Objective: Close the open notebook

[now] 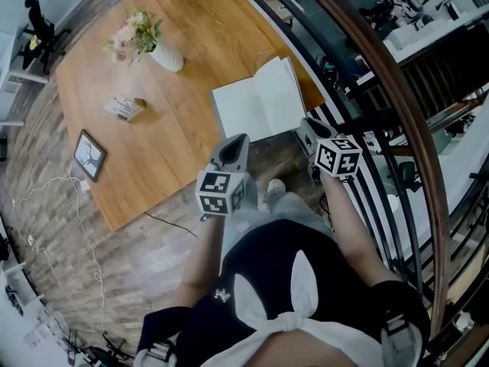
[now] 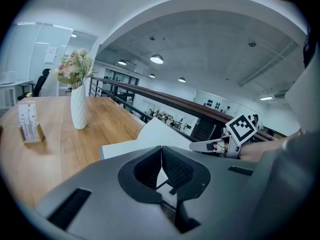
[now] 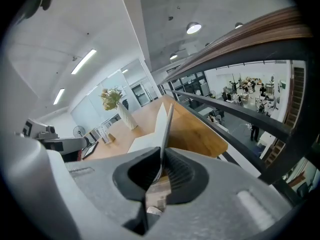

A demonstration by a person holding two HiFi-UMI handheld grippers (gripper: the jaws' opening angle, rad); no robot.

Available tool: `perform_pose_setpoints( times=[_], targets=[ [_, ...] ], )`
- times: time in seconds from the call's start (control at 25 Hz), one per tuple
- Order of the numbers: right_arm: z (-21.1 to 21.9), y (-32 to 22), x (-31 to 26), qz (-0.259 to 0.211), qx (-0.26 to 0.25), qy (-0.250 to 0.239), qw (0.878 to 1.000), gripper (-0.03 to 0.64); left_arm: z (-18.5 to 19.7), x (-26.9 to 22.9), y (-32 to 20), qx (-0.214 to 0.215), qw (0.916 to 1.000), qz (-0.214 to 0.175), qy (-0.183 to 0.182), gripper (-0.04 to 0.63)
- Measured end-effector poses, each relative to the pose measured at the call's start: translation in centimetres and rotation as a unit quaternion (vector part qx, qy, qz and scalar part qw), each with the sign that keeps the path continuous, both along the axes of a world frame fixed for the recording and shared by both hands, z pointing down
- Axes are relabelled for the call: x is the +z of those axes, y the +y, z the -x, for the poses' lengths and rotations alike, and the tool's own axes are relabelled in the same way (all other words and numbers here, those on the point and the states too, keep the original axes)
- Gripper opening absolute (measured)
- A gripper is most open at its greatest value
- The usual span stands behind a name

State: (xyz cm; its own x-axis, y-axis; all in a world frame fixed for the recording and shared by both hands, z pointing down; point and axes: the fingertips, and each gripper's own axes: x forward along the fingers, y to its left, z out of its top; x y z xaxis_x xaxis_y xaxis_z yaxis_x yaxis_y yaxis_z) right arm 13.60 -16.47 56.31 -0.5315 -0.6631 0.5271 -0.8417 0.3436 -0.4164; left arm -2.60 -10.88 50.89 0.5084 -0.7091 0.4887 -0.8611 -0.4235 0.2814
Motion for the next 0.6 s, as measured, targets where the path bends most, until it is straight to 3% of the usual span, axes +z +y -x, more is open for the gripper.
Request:
perform_pose_setpoints(
  times=[0.6],
  targets=[
    [2.0, 0.5, -1.3, -0.023, -0.016, 0.009, 1.0, 0.026, 0.9, 0.5, 1.1, -0.008, 1.0, -0.001, 0.004, 0.018]
  ],
)
